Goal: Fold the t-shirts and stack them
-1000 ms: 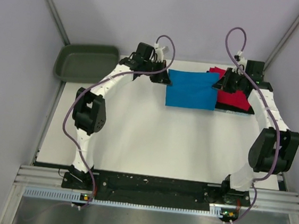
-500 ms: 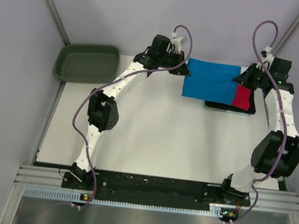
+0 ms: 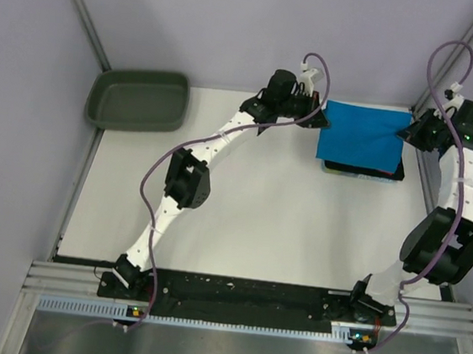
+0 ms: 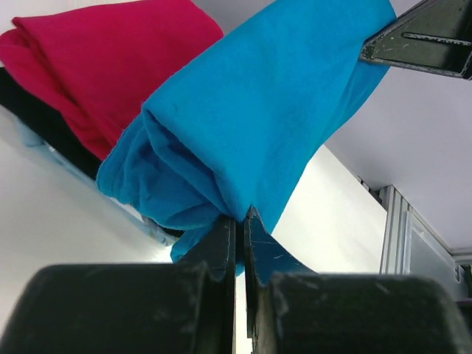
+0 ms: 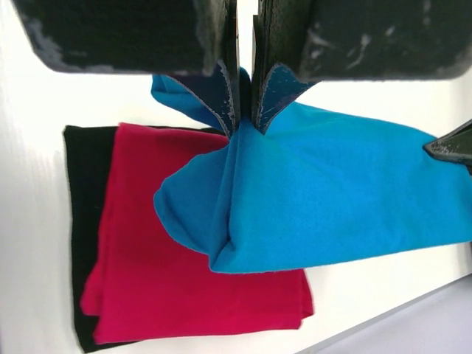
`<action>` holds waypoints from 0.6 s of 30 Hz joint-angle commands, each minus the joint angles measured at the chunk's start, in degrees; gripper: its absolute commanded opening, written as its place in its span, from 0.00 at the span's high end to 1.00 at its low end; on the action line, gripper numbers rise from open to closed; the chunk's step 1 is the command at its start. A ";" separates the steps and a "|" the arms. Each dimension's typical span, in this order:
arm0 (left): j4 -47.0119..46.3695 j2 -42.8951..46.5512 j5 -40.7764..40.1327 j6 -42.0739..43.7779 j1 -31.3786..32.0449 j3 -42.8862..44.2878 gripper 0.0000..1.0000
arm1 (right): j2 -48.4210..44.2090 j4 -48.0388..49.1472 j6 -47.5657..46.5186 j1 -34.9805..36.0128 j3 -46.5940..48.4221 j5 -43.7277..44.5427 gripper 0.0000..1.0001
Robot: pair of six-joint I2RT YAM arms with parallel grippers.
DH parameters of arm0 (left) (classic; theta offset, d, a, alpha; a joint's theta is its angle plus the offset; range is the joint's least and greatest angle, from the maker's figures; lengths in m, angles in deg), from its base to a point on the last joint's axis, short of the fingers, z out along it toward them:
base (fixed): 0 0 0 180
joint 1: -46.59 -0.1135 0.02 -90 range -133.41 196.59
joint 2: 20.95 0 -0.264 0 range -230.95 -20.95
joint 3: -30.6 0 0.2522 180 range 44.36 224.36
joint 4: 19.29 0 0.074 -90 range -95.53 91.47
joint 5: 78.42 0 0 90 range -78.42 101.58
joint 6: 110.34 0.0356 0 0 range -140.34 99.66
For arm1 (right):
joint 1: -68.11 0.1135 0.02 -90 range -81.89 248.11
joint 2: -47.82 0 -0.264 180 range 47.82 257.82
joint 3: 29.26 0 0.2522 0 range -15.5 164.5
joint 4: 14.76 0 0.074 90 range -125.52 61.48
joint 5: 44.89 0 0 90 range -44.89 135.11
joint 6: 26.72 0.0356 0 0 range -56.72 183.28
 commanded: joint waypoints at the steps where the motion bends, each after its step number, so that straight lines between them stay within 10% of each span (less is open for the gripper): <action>1: -8.53 -1.01 0.01 -1.40 1.24 4.82 1.00 | -1.76 -0.02 -2.96 -3.55 2.97 1.64 1.00; 18: -21.19 -10.16 -6.40 -4.13 1.77 7.72 1.00 | 13.96 -0.64 -7.71 -3.99 12.11 2.95 1.00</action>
